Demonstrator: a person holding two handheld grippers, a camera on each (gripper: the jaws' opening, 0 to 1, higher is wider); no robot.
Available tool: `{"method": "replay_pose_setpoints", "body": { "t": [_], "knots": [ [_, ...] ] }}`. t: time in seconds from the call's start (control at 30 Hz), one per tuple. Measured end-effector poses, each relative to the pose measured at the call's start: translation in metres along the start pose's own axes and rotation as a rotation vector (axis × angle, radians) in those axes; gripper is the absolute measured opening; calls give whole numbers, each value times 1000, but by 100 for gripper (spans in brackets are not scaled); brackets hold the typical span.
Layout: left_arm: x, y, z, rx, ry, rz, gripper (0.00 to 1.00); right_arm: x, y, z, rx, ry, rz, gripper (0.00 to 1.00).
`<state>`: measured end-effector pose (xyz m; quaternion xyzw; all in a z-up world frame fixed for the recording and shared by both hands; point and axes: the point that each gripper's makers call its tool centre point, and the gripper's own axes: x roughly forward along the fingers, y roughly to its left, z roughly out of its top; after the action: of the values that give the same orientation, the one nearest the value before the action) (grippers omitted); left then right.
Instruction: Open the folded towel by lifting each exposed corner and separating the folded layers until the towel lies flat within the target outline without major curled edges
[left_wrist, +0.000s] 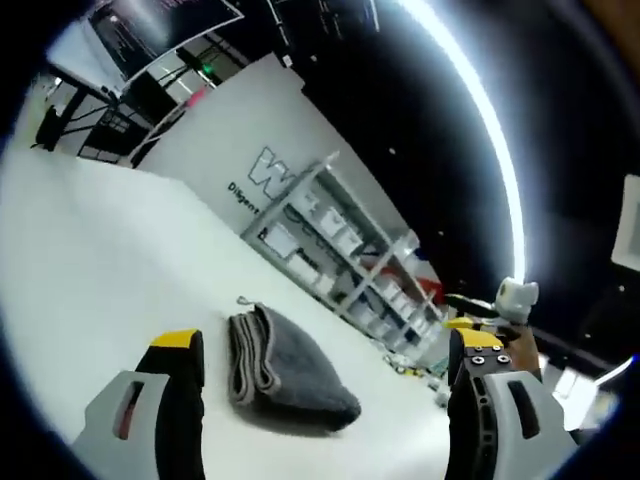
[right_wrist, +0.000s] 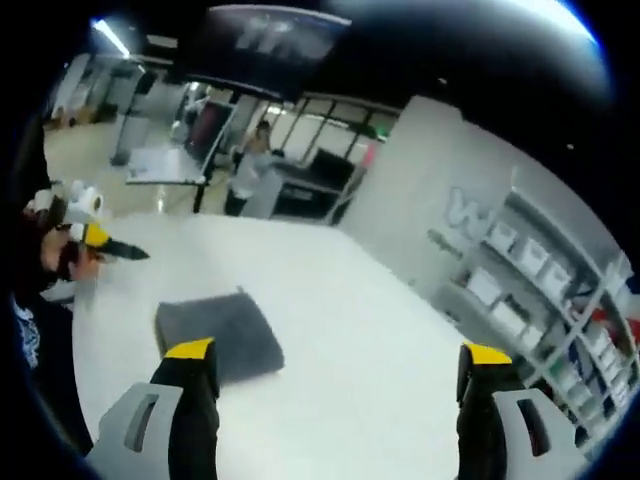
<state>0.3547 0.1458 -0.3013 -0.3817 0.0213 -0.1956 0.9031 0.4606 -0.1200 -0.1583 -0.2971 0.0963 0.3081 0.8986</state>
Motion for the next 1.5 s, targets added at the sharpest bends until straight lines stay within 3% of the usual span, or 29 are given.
{"method": "replay_pose_setpoints", "body": {
  "t": [0.17, 0.37, 0.5, 0.6, 0.73, 0.87, 1.03, 1.33, 1.5],
  "knots": [
    [2, -6, -18, -45, 43, -19, 100, 5, -7, 6, -65, 62, 1, 99],
    [5, -16, -40, -83, 89, -42, 100, 2, -18, 23, -92, 65, -17, 99],
    [4, -17, -51, -115, 109, -35, 100, 0, -12, 33, -124, 79, 7, 99],
    [4, -21, -57, -133, 111, -39, 100, 4, -16, 44, -187, 109, 60, 99],
    [6, -28, -68, -149, 123, -53, 100, 6, 5, 58, -244, 104, 196, 99],
    [11, -33, -77, -191, 143, -68, 100, 11, 9, 69, -289, 104, 226, 99],
    [19, -29, -76, -203, 133, -58, 100, 19, 20, 76, -357, 135, 301, 99],
    [29, -25, -78, -190, 123, -48, 100, 34, 30, 105, -436, 160, 396, 99],
    [32, -22, -77, -193, 119, -38, 100, 51, 33, 113, -448, 176, 417, 99]
  ]
}}
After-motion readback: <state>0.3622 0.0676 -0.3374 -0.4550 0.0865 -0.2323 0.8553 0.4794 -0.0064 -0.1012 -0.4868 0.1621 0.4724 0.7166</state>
